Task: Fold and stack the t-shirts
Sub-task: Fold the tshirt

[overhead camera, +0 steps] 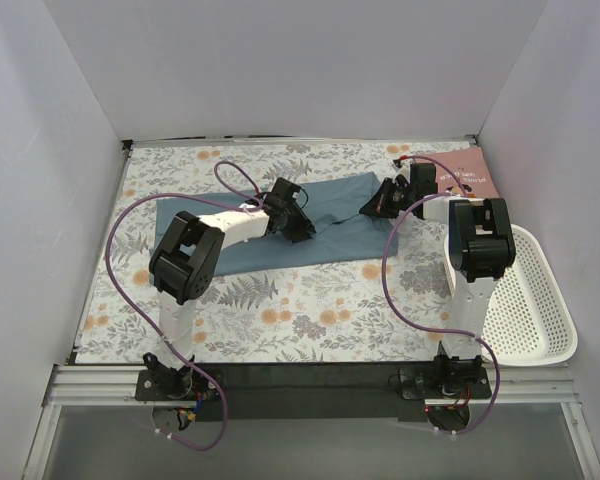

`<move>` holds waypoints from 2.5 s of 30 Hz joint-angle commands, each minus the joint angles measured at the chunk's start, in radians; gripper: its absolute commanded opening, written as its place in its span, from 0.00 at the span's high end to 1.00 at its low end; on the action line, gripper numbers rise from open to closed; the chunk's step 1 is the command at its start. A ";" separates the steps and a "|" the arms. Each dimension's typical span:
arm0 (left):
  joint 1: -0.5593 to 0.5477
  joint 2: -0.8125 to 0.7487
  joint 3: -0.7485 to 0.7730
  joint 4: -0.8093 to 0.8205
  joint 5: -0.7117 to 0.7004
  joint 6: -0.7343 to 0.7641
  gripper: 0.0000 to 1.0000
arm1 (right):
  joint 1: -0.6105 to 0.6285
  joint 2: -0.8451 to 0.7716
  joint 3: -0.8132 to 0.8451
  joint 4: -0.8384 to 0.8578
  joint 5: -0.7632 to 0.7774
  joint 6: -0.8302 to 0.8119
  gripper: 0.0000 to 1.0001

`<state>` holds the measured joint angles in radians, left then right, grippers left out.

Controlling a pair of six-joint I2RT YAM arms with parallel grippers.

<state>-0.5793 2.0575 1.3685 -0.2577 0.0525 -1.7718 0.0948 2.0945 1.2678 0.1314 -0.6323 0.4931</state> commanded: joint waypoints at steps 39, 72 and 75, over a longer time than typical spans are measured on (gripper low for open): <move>0.024 -0.170 -0.008 -0.175 -0.091 0.090 0.73 | 0.077 -0.120 0.068 0.010 -0.004 -0.033 0.69; 0.113 -0.184 0.106 -0.048 -0.170 0.504 0.45 | 0.106 -0.126 -0.108 0.251 0.015 0.082 0.65; 0.154 -0.166 0.121 -0.066 -0.239 0.634 0.38 | 0.138 -0.243 -0.267 0.232 0.124 0.055 0.65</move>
<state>-0.4786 1.9442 1.4414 -0.2951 -0.0532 -1.3483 0.2050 1.9827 1.1305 0.3584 -0.6132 0.5976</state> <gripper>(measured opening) 0.587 0.349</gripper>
